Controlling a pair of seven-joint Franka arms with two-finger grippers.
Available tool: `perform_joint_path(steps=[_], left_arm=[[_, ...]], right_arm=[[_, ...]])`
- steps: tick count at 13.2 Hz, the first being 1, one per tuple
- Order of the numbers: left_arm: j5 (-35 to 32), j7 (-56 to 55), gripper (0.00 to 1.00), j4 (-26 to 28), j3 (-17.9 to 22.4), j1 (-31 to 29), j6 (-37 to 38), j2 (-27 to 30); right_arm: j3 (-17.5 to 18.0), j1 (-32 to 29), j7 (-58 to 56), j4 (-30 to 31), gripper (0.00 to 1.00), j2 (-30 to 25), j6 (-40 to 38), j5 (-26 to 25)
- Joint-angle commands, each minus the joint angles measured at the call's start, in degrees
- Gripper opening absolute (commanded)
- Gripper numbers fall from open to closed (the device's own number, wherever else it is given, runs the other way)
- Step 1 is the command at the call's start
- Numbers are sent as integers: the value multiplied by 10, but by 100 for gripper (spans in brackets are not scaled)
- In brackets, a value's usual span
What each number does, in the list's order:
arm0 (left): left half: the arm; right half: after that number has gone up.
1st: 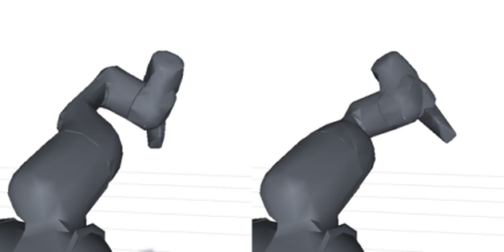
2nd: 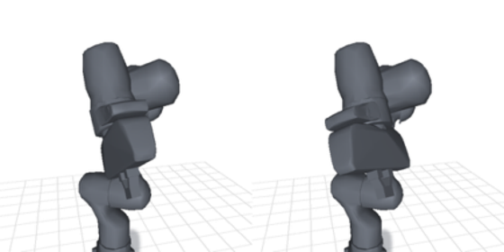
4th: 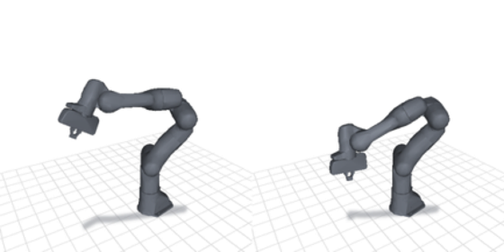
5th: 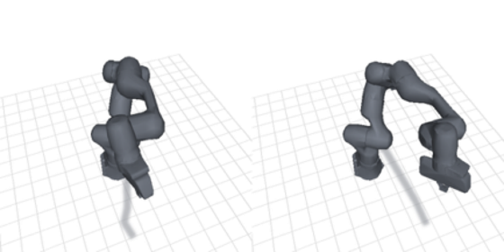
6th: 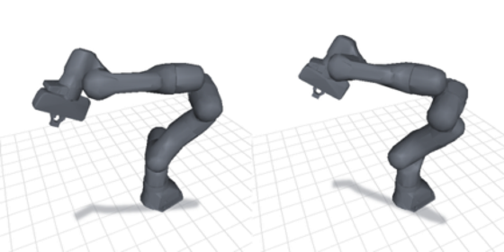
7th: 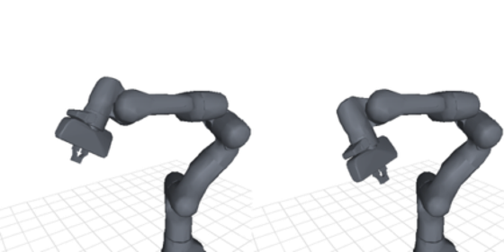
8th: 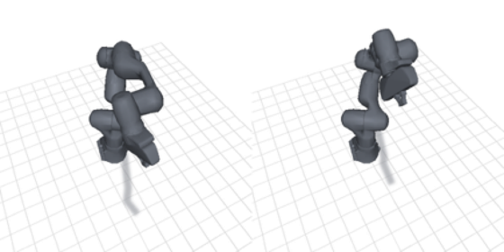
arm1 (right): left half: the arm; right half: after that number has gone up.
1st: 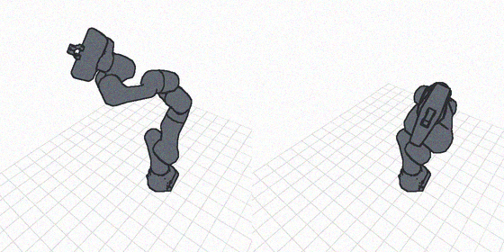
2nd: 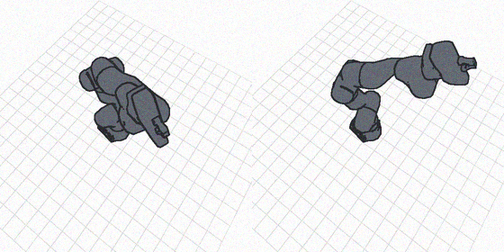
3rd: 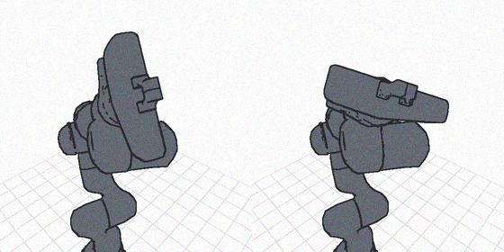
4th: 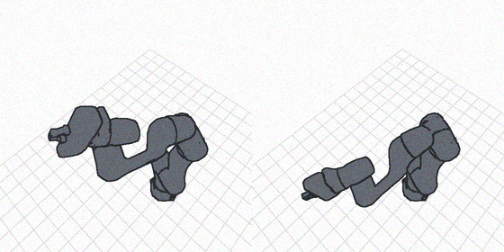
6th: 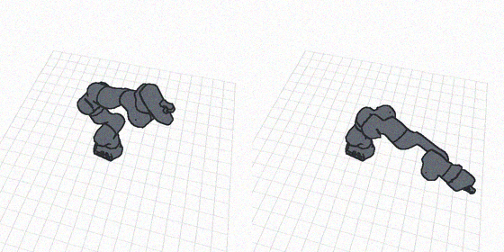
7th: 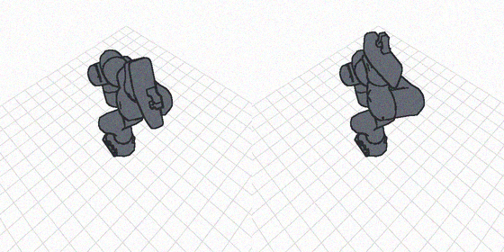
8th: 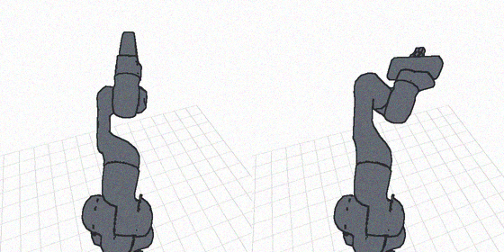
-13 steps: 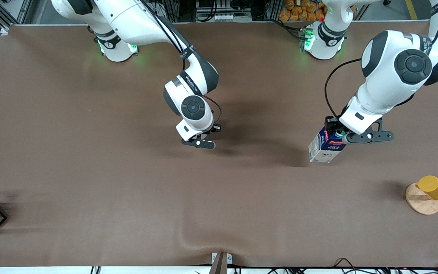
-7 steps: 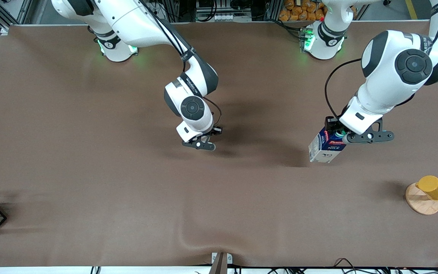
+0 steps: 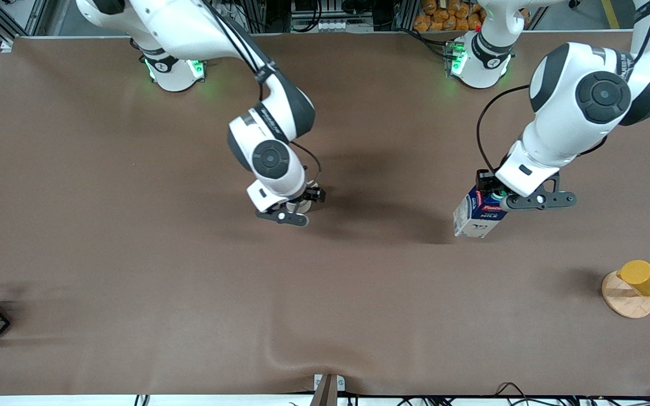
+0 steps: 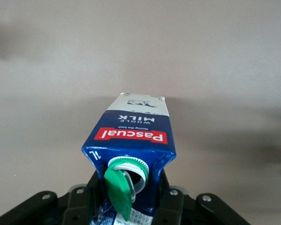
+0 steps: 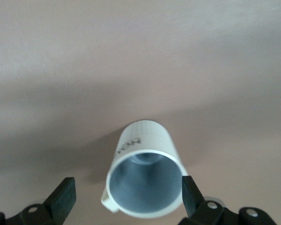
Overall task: Place milk next to cup
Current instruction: 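Lower the mug onto the table and open the right gripper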
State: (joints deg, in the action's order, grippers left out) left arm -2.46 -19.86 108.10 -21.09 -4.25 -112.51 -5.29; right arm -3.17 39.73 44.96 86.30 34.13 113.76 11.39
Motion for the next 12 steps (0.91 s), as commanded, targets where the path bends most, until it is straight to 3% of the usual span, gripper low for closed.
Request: perform_joint_path(steps=[1,7,12], left_arm=[[-9,-44,48,-7,-25,0,12,2],[-9,-220,48,-6,-135,19,12,-2],[-11,-375,47,-9,-152,148,12,-38]], right_arm=[[5,-27,0,4,100,-45,-46,12],[5,-137,-88,4,100,-98,-128,11],[4,-282,-293,3,100,-115,-208,5]])
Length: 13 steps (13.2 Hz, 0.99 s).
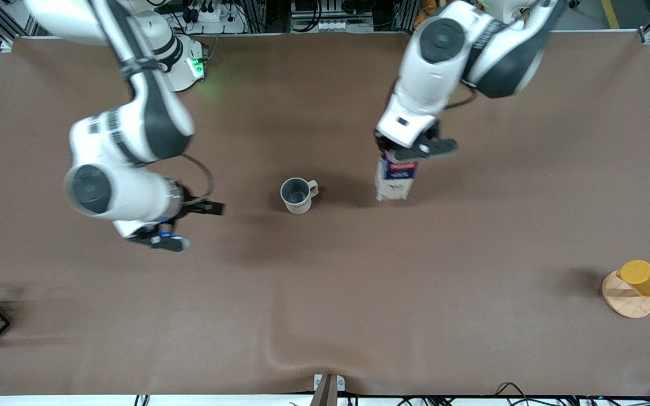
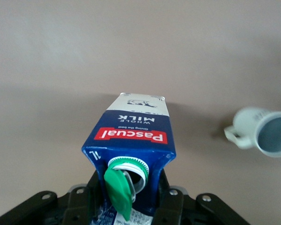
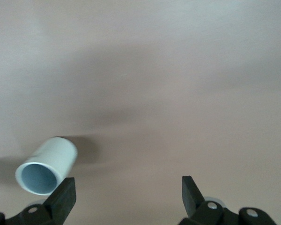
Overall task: Place milk next to cup
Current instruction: 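Carry the milk toward the mug while the right gripper withdraws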
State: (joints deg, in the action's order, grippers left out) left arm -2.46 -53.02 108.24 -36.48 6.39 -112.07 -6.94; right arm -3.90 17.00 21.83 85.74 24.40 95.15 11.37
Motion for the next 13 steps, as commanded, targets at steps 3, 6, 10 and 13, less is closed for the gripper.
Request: perform_joint_path(steps=[3,6,10,13], left_arm=[[-13,-115,47,-19,1,109,6,-56],[-13,-171,47,-59,2,161,6,-104],[-84,-267,47,-155,5,214,5,-201],[-104,-268,48,-193,11,246,6,-235]], right_arm=[[11,-131,-182,8,100,-22,-37,-12],[12,-190,-281,6,100,-20,-44,-77],[12,-236,-347,5,100,-12,-34,-124],[12,-250,-361,6,100,-5,-15,-121]])
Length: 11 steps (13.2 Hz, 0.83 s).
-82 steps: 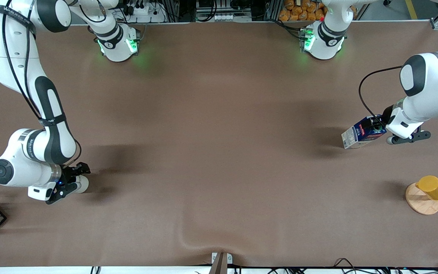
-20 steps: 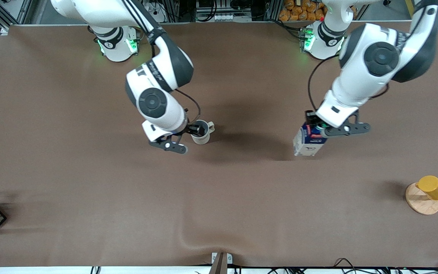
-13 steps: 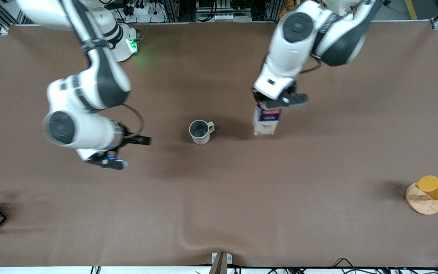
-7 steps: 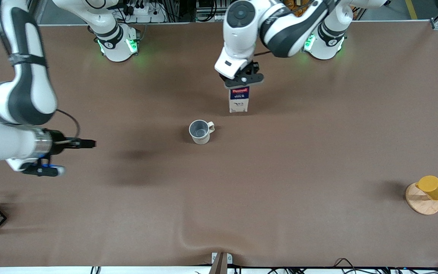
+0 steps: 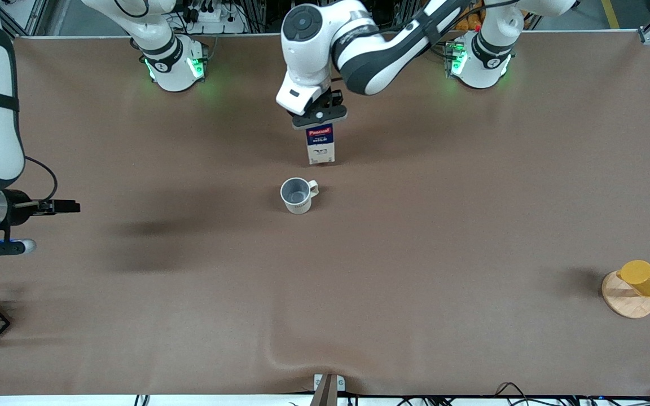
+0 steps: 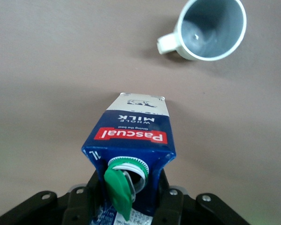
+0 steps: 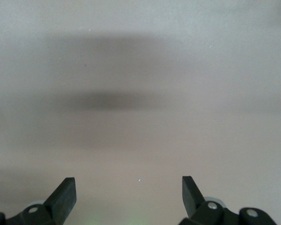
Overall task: Place milk next to cup
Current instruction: 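Carry the milk toward the mug while the right gripper withdraws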
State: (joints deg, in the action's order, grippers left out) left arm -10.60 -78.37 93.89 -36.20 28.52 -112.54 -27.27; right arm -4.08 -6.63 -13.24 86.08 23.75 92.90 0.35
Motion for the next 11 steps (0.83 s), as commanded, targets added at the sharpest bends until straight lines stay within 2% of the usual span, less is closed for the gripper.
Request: perform_joint_path(steps=[1,4,11], left_arm=[[-27,-14,48,-56,10,28,10,-37],[-35,-12,48,-90,10,35,10,-61],[-70,37,48,-122,14,47,10,-98]], right_arm=[[14,-14,-11,2,100,2,8,-11],[14,-15,-13,2,100,2,9,-9],[14,-19,-14,3,100,7,9,-7]])
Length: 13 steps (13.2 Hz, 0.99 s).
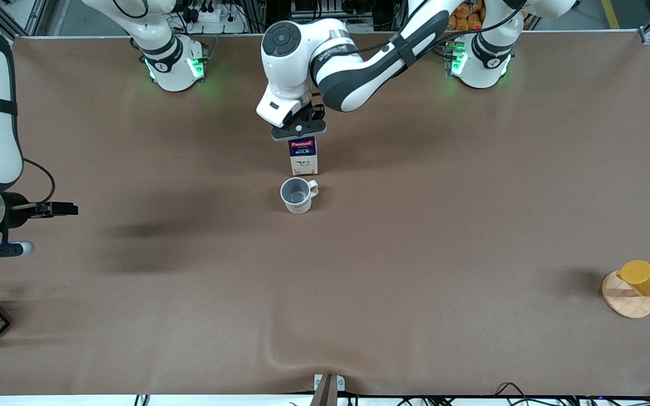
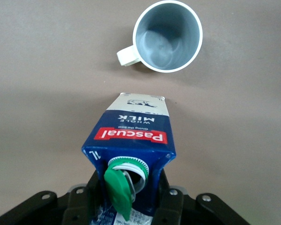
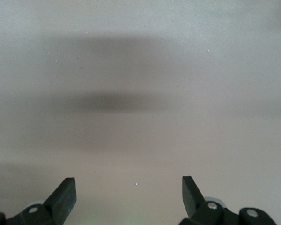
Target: Place milk next to cup
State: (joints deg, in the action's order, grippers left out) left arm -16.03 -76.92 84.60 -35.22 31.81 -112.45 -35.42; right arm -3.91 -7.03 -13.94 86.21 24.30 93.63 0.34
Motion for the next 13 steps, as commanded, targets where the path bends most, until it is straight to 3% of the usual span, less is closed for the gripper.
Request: perform_joint_path(steps=[1,5,10,13], left_arm=[[-15,37,48,-29,4,14,9,-18],[-15,57,48,-30,5,12,9,-23],[-12,70,48,-49,38,21,9,-34],[-12,69,48,-59,40,30,7,-43]], right_arm=[[12,-18,-7,2,100,1,1,-7],[12,-19,-6,3,100,1,1,-6],[13,-17,-7,3,100,1,2,-6],[14,-9,-34,17,100,-16,56,-12]])
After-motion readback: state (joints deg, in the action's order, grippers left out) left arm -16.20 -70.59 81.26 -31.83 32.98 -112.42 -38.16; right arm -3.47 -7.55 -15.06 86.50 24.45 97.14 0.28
